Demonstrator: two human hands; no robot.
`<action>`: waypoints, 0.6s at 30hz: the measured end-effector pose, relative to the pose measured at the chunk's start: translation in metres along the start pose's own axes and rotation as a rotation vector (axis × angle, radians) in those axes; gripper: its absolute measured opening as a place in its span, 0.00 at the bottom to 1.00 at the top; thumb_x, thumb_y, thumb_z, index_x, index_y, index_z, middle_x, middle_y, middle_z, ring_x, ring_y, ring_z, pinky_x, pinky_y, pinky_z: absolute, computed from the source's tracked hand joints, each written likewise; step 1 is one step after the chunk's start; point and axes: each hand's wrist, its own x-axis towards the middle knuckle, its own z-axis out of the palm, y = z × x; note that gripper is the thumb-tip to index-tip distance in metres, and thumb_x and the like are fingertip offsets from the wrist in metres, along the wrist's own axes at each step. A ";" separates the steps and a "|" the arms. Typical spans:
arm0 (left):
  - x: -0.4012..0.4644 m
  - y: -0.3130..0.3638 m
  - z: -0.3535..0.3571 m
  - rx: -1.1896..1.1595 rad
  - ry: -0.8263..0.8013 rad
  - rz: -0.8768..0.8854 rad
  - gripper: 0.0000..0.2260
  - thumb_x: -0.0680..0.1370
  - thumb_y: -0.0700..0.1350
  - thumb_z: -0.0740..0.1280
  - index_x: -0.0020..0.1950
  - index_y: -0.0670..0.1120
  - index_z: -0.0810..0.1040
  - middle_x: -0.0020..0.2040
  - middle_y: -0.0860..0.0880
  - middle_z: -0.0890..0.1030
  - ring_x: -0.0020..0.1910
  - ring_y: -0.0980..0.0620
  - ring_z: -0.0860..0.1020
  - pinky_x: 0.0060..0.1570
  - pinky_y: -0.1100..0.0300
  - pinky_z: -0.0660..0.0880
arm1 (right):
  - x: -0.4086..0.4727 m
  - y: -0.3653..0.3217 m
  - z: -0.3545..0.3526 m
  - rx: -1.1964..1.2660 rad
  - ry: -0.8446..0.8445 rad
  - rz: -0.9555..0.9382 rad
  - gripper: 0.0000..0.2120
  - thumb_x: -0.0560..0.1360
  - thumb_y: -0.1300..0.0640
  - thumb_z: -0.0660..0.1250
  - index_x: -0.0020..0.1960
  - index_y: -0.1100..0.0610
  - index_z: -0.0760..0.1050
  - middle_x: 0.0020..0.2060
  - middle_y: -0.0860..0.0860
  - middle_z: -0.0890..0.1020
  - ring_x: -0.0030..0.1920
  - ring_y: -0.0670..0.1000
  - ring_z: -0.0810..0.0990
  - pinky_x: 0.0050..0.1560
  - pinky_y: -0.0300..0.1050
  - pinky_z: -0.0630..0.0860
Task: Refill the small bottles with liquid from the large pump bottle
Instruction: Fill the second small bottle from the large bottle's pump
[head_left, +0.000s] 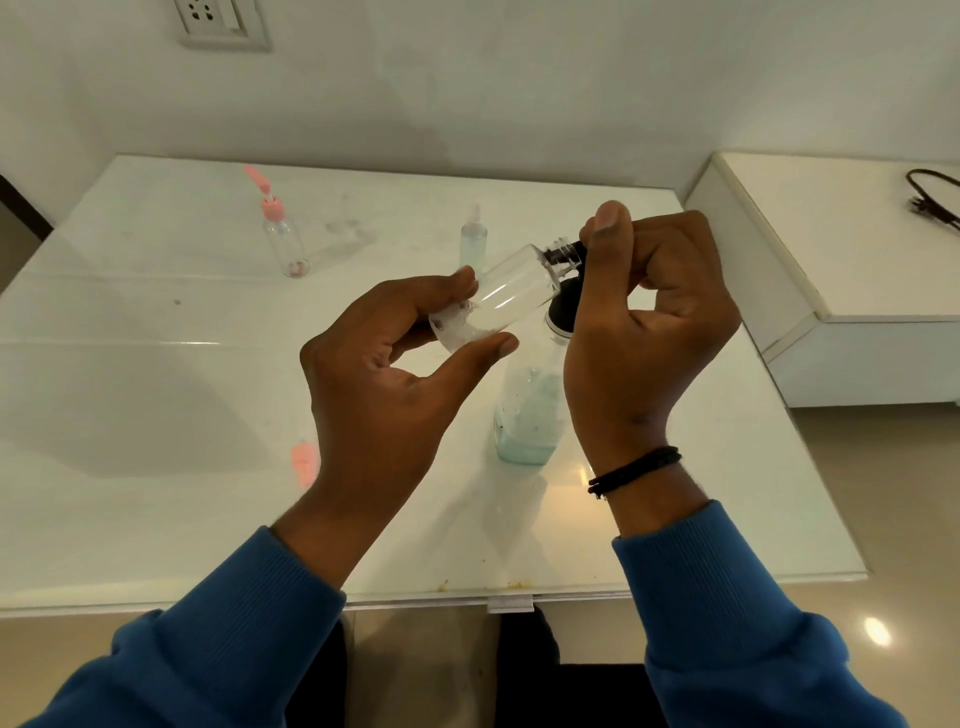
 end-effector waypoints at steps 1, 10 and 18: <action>0.000 0.000 0.000 0.004 0.001 -0.003 0.19 0.73 0.47 0.80 0.61 0.43 0.82 0.57 0.53 0.84 0.55 0.55 0.83 0.55 0.65 0.79 | -0.001 0.001 0.000 0.000 -0.002 0.001 0.15 0.79 0.65 0.69 0.34 0.64 0.76 0.32 0.55 0.77 0.34 0.49 0.73 0.35 0.42 0.70; 0.000 0.000 0.000 -0.002 0.006 -0.003 0.19 0.73 0.46 0.80 0.61 0.41 0.83 0.57 0.51 0.84 0.55 0.54 0.83 0.55 0.64 0.80 | 0.001 0.001 0.000 -0.015 0.001 -0.010 0.16 0.79 0.65 0.69 0.33 0.65 0.75 0.31 0.55 0.77 0.34 0.50 0.73 0.35 0.43 0.70; 0.000 0.001 0.001 -0.014 0.007 -0.015 0.19 0.73 0.46 0.80 0.61 0.42 0.83 0.57 0.52 0.84 0.56 0.55 0.83 0.55 0.64 0.80 | 0.005 0.002 0.002 -0.023 0.036 -0.032 0.16 0.79 0.64 0.69 0.33 0.67 0.76 0.30 0.57 0.78 0.32 0.54 0.74 0.35 0.46 0.70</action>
